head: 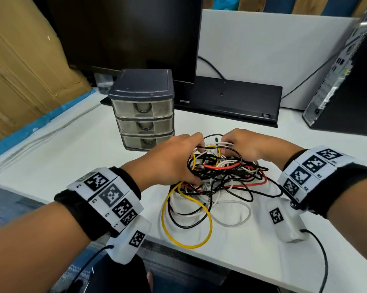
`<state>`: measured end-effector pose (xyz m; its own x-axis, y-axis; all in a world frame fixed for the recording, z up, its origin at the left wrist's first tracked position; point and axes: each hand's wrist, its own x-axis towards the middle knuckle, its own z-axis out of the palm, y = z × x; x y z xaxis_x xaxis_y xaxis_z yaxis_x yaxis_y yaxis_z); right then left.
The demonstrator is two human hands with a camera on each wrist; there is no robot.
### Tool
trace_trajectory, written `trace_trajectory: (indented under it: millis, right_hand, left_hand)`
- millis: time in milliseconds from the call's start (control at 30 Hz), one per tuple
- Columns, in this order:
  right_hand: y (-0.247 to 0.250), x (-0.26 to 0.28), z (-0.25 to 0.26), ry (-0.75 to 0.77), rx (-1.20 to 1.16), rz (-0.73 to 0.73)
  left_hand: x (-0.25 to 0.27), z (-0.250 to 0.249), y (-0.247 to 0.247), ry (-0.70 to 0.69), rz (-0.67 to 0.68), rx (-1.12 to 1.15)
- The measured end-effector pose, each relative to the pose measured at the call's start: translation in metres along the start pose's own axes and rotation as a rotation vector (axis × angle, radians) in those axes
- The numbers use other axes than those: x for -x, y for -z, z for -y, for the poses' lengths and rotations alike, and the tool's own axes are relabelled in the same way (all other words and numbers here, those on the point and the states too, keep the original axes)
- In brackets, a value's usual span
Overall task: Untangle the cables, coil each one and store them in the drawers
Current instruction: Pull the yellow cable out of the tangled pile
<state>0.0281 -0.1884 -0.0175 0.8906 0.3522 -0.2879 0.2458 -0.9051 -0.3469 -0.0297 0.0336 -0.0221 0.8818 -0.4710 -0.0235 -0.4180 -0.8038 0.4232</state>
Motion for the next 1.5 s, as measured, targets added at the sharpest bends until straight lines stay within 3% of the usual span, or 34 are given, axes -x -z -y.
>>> trace_trajectory:
  millis: [233,467,600,667,833,900,1033,1133,1267,1433,1500]
  right_hand:
    - [-0.005,-0.005,-0.003,0.042,-0.241,0.101]
    - [-0.009,-0.009,-0.007,0.004,-0.358,-0.016]
    - [0.009,-0.001,0.006,-0.004,-0.207,-0.091]
    - [0.023,0.009,0.022,0.039,-0.124,-0.161]
    - [0.027,0.044,0.074,0.285,-0.207,-0.305]
    - [0.022,0.060,0.095,0.348,-0.169,-0.195]
    - [-0.007,0.072,0.116,0.285,0.192,0.229]
    - [-0.020,0.070,0.119,0.305,0.275,0.265]
    - [0.006,0.070,0.109,0.287,0.105,0.086]
    - [0.040,0.066,0.089,0.367,-0.447,-0.181]
    - [0.050,0.060,0.087,0.437,-0.751,-0.360]
  left_hand:
    - [0.000,0.006,-0.001,-0.035,0.003,0.069]
    - [0.004,0.020,0.029,-0.016,0.136,0.221]
    - [0.006,0.024,0.028,-0.012,0.147,0.202]
    - [0.006,0.026,0.025,-0.013,0.142,0.204]
    - [0.011,0.027,0.023,0.020,0.155,0.182]
    - [0.012,0.029,0.022,0.016,0.147,0.201]
    - [0.016,0.027,0.021,-0.044,0.093,0.277]
    - [0.017,0.011,0.018,-0.152,-0.084,0.443]
    - [0.021,0.001,0.013,-0.087,-0.057,0.714]
    - [0.019,0.005,0.010,-0.057,0.037,0.596]
    - [0.016,0.006,0.008,-0.068,0.070,0.577]
